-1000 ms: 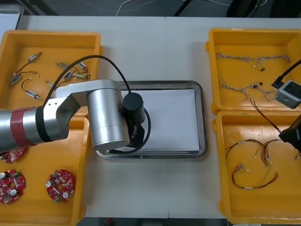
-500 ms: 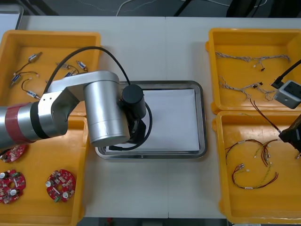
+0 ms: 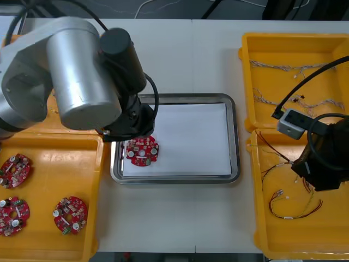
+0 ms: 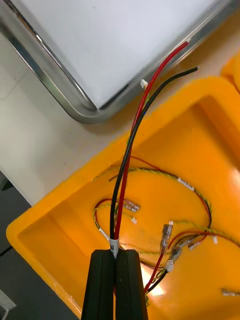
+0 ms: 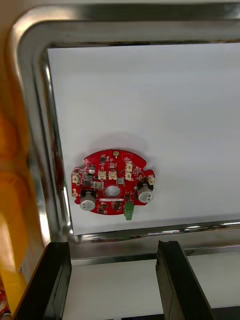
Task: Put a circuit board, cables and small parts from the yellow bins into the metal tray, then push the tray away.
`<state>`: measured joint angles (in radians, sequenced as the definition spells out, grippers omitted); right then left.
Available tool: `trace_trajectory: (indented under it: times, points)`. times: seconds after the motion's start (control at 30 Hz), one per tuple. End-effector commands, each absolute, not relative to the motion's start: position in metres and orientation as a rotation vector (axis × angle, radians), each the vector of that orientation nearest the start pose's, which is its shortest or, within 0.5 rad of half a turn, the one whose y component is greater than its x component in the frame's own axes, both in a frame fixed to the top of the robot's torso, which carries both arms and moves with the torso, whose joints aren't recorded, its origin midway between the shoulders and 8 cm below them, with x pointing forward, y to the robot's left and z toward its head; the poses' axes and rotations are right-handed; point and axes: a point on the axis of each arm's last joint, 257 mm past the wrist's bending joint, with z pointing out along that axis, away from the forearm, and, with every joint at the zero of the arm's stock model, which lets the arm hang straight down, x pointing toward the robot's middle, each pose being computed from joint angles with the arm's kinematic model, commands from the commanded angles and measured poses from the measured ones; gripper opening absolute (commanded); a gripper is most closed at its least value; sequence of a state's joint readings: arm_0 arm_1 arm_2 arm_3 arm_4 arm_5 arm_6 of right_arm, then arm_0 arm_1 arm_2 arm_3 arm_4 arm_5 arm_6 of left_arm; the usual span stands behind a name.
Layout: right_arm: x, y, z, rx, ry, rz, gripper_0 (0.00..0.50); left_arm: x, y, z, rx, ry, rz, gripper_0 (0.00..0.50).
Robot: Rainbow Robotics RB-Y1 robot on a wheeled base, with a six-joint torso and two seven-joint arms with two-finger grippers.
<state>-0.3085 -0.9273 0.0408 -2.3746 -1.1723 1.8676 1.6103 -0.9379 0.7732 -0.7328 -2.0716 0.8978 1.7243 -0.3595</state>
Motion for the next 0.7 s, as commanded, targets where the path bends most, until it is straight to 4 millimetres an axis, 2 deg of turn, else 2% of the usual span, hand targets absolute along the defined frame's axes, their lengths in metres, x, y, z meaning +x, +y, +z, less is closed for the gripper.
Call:
trace_trajectory:
  times: [0.03, 0.07, 0.13, 0.27, 0.3, 0.33, 0.37, 0.43, 0.47, 0.5, 0.57, 0.63, 0.67, 0.7]
  points:
    - [0.34, -0.209, -0.153, -1.361, 2.405, -0.06, 0.0, 0.436, 0.135, -0.11, 0.041, 2.63, -0.104, 0.5]
    - [0.34, -0.209, -0.153, -1.361, 2.405, -0.06, 0.0, 0.436, 0.135, -0.11, 0.041, 2.63, -0.104, 0.5]
    - [0.344, -0.188, -0.155, -1.444, 2.34, -0.086, 0.0, 0.44, 0.148, -0.094, 0.043, 2.64, -0.109, 0.5]
    - [0.349, -0.168, -0.159, -1.514, 2.277, -0.101, 0.0, 0.45, 0.168, -0.08, 0.059, 2.635, -0.077, 0.5]
    - [0.351, -0.157, -0.161, -1.546, 2.249, -0.096, 0.0, 0.455, 0.18, -0.076, 0.068, 2.634, -0.056, 0.5]
    - [0.351, -0.157, -0.161, -1.546, 2.249, -0.096, 0.0, 0.455, 0.18, -0.076, 0.068, 2.634, -0.056, 0.5]
    - [0.352, -0.144, -0.164, -1.574, 2.222, -0.078, 0.0, 0.461, 0.194, -0.071, 0.06, 2.629, -0.022, 0.5]
    - [0.355, -0.131, -0.166, -1.598, 2.2, -0.055, 0.0, 0.467, 0.213, -0.07, 0.033, 2.633, 0.022, 0.5]
    - [0.355, -0.131, -0.166, -1.598, 2.2, -0.055, 0.0, 0.467, 0.213, -0.07, 0.033, 2.633, 0.022, 0.5]
    - [0.357, -0.121, -0.168, -1.63, 2.179, -0.047, 0.0, 0.471, 0.229, -0.068, -0.018, 2.633, 0.056, 0.5]
    - [0.36, -0.113, -0.17, -1.661, 2.156, -0.054, 0.0, 0.477, 0.245, -0.066, -0.069, 2.628, 0.083, 0.5]
    - [0.365, -0.1, -0.174, -1.696, 2.12, -0.067, 0.0, 0.485, 0.271, -0.064, -0.141, 2.628, 0.124, 0.5]
    - [0.365, -0.1, -0.174, -1.696, 2.12, -0.067, 0.0, 0.485, 0.271, -0.064, -0.141, 2.628, 0.124, 0.5]
    - [0.37, -0.087, -0.18, -1.716, 2.086, -0.065, 0.0, 0.49, 0.292, -0.064, -0.182, 2.636, 0.141, 0.5]
